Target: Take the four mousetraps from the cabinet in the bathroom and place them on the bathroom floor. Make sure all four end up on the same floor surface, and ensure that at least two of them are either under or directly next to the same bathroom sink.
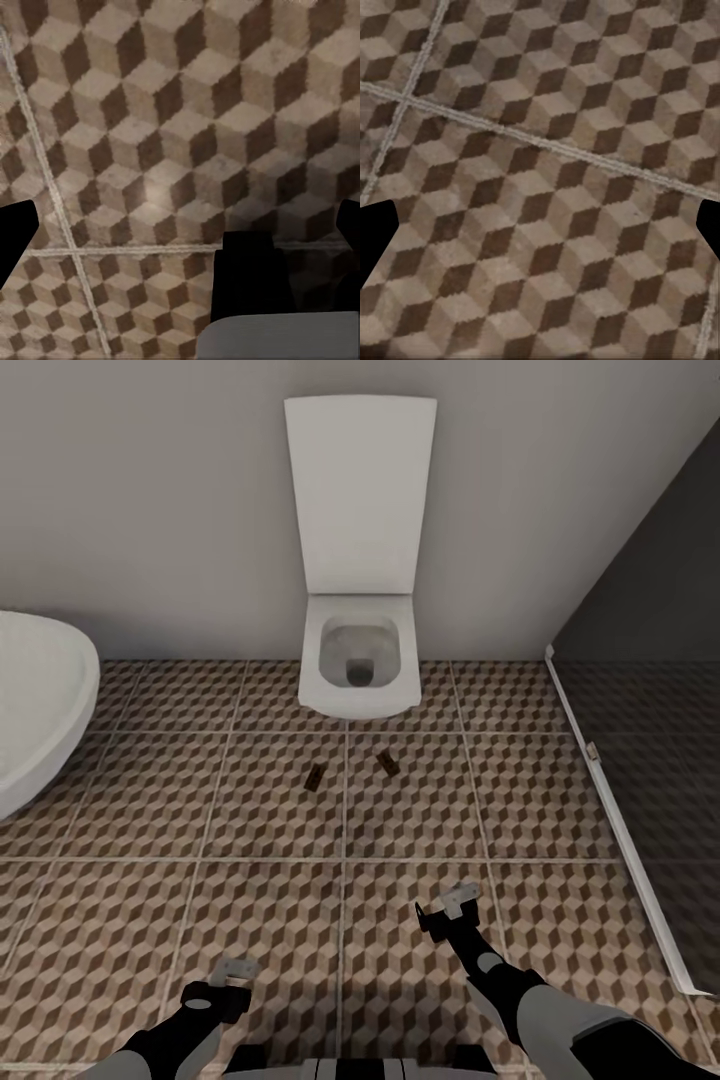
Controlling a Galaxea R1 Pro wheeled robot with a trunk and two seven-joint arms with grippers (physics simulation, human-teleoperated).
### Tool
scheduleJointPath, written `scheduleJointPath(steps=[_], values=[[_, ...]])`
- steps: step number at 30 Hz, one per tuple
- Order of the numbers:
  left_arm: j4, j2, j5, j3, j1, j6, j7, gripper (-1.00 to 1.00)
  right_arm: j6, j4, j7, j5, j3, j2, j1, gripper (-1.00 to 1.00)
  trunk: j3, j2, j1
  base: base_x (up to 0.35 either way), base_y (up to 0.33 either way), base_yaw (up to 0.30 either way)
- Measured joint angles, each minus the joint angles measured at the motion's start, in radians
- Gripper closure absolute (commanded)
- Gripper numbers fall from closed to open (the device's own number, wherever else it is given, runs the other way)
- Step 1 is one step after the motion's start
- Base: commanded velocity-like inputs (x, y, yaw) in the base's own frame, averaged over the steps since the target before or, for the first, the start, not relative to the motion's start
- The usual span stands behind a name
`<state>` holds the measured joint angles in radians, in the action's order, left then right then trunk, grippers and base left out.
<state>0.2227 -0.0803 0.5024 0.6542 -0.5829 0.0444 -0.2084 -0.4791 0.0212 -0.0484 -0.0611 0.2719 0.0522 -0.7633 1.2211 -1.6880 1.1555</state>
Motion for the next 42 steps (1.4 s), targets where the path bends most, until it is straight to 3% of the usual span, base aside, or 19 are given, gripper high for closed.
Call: scheduleJointPath(steps=[11,25,42], values=[[0.0,0.0,0.001,0.0,0.001,0.0,0.0,-1.0,-0.001,0.0,0.001,0.0,0.0,-0.022,0.011,-1.0,-0.034,0.077,-0.042,0.0,0.0,0.0],[0.0,0.006,0.0,0.0,0.025,-0.001,0.0,-1.0,-0.074,-0.001,0.001,0.001,-0.001,-0.087,0.075,-1.0,-0.078,0.175,-0.096,0.0,0.0,0.0],[-0.002,0.007,0.0,0.0,0.1,-0.004,0.0,-1.0,-0.116,-0.001,0.0,0.002,-0.001,-0.093,0.138,-1.0,-0.132,0.294,-0.161,0.0,0.0,0.0]])
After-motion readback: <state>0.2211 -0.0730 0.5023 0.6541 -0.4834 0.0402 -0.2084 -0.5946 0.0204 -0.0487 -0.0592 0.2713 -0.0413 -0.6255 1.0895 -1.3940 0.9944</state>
